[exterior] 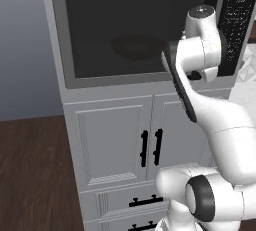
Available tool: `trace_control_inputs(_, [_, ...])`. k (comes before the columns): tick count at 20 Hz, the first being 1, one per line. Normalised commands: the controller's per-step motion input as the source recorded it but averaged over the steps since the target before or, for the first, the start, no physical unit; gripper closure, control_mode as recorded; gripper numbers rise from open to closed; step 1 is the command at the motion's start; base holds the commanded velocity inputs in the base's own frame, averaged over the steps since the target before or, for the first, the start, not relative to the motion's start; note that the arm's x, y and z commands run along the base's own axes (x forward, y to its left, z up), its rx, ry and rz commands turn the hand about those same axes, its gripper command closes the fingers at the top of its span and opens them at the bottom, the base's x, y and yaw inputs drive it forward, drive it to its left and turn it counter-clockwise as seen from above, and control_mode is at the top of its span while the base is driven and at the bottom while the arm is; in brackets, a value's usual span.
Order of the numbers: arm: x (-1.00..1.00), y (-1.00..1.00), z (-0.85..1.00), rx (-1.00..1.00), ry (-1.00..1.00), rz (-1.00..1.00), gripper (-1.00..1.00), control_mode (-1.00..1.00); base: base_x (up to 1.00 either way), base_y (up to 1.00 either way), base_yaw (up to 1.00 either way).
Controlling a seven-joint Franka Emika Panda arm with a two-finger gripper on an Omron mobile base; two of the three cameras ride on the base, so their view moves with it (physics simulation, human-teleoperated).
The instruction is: Open the microwave, place the bowl with waffle inside the microwave, then close the microwave door and turn it on.
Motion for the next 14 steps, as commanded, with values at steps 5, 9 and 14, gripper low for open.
trace_control_inputs(5, [1.0, 0.09, -0.91, -0.36, 0.0, 0.05, 1.0, -1.0, 0.0, 0.0, 0.0])
trace_control_inputs(9, [0.29, 0.23, 0.16, -0.03, 0.0, 0.11, 1.0, -1.0, 0.0, 0.0, 0.0])
trace_control_inputs(14, [-0.98, 0.37, 0.61, -0.01, 0.0, 0.1, 1.0, -1.0, 0.0, 0.0, 0.0])
